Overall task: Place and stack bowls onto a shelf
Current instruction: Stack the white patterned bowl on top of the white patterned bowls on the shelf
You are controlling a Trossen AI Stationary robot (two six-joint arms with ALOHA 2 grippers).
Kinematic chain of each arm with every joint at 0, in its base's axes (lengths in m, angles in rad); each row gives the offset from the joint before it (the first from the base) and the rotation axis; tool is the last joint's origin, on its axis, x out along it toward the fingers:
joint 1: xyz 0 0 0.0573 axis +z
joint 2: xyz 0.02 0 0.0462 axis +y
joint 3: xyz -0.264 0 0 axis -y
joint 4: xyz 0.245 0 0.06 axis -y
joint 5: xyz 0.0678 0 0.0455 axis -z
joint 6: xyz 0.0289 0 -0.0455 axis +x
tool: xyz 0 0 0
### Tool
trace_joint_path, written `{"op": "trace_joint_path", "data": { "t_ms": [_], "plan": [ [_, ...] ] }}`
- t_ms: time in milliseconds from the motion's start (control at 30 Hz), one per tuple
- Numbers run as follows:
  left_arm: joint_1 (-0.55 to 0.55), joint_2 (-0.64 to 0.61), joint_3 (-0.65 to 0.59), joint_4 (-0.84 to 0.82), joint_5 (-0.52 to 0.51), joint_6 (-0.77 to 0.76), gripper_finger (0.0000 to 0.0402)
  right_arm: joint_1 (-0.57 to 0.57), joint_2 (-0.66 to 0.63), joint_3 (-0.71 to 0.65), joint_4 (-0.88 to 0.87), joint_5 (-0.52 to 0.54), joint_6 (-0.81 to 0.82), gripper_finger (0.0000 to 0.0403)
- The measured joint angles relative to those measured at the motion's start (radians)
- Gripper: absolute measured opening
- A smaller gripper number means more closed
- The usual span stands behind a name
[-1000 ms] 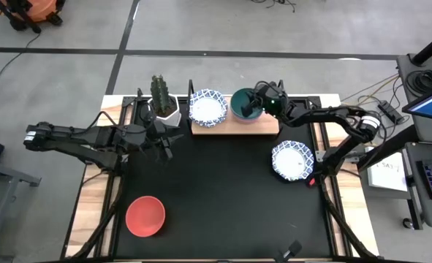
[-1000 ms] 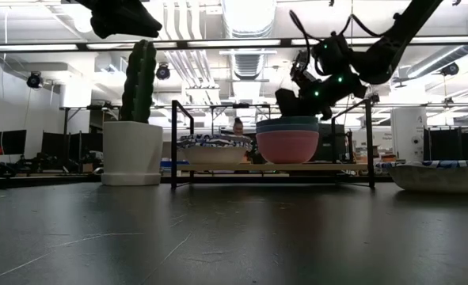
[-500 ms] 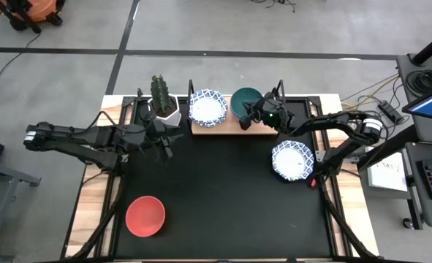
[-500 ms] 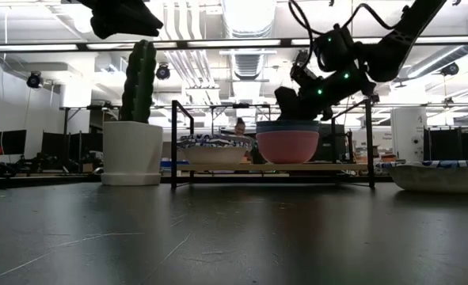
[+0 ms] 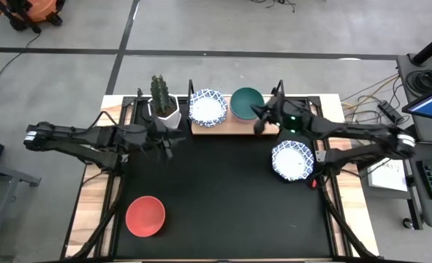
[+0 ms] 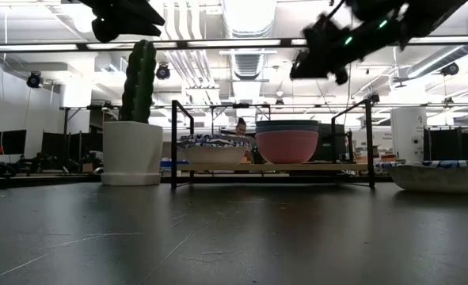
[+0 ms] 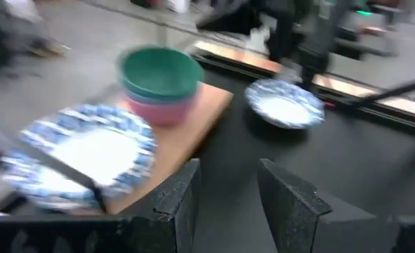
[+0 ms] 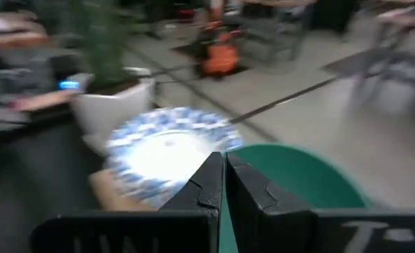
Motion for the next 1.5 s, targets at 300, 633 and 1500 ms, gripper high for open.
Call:
{"op": "trace_joint_path", "data": {
  "t_ms": [300,633,1500],
  "plan": [
    [-0.020,0.111,0.000,-0.016,0.277,-0.229,0.0127,0.187,-0.239,0.001,-0.413,-0.173,0.267,0.0009],
    [-0.071,0.230,0.000,-0.046,0.291,-0.299,0.0127,0.389,-0.191,0.077,-0.603,-0.171,0.476,0.0009],
    [-0.071,0.233,0.029,-0.044,0.287,-0.188,0.0127,0.415,0.264,0.254,-1.269,-0.166,0.808,0.0162]
  ]
}}
